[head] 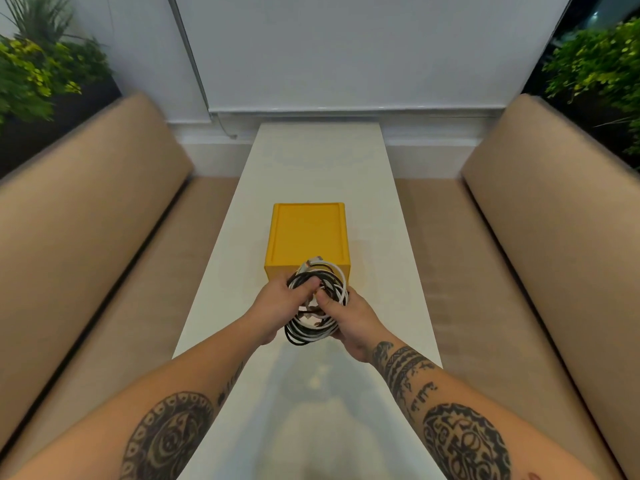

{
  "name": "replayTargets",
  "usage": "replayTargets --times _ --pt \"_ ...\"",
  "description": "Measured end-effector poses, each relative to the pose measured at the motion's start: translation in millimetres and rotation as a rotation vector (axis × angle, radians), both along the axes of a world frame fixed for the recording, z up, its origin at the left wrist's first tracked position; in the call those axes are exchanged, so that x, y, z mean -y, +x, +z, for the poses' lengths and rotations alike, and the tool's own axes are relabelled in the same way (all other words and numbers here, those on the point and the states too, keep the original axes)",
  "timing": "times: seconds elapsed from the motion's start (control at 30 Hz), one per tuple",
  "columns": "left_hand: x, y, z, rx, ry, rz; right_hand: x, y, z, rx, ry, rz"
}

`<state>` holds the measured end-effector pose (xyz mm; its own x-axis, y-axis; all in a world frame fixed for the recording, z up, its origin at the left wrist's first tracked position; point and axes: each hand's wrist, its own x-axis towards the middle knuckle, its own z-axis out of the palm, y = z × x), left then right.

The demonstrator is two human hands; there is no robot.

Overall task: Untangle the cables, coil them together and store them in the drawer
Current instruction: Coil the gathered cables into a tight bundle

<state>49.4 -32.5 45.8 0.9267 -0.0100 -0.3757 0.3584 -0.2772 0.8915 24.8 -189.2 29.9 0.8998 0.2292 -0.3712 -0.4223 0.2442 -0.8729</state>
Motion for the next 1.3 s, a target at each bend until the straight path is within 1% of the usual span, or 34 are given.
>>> replayTargets --times 0.1,0.17,0.23,0.33,0.43,0.53,0.67,0.7,0.8,0.83,0.87,0.97,1.03,1.13,1.23,1.3 --pt "3.2 -3.2 4.7 -0.048 -0.027 0.044 1.2 0.8 -3.7 -0.036 -0.02 0.017" --pt "2.9 -4.6 6.4 -0.075 -0.043 -0.011 3.1 0.2 -4.4 -0.046 -0.025 0.037" --pt "4.6 -6.9 9.9 -0.075 -0.065 -0.036 4.8 0.2 -4.0 -0.045 -0.021 0.041" --pt "8.7 -6.2 9.2 -0.049 -0.105 0.004 3.7 3.2 -2.1 -0.017 -0.071 0.002" --pt "11.9 -4.0 9.3 -0.033 -0.154 0.064 -0.3 5.0 -2.3 0.06 -0.184 -0.054" --pt "12.5 -1.0 9.9 -0.043 -0.163 0.079 -4.1 5.1 -6.2 0.13 -0.275 -0.129" --pt "10.3 1.5 13.4 -0.07 -0.198 0.067 -5.2 5.9 -9.4 0.248 -0.625 -0.203" --pt "10.0 1.3 14.5 -0.077 -0.208 0.063 -4.0 5.3 -7.5 0.269 -0.653 -0.193" --pt "9.0 2.7 15.1 -0.105 -0.239 0.049 1.3 11.6 -5.6 0.199 -0.588 -0.088" --pt "9.5 3.1 16.0 -0.109 -0.252 0.036 2.8 12.6 -5.0 0.202 -0.597 -0.04" --pt "9.5 3.3 16.9 -0.111 -0.262 0.022 3.8 13.6 -6.4 0.22 -0.579 0.001" --pt "7.9 5.0 16.6 -0.114 -0.25 -0.029 8.3 15.1 -9.6 0.328 -0.382 0.088" --pt "6.3 5.5 15.1 -0.114 -0.236 -0.044 10.0 13.2 -11.2 0.382 -0.3 0.116" --pt "3.6 7.4 9.7 -0.087 -0.185 -0.058 10.6 13.2 -19.4 0.384 -0.282 0.09" --pt "2.2 8.4 4.8 -0.05 -0.133 -0.075 10.7 11.9 -24.0 0.274 -0.263 -0.023" --pt "1.4 9.0 3.8 -0.067 -0.123 -0.088 12.1 12.0 -26.7 0.248 -0.288 -0.012"
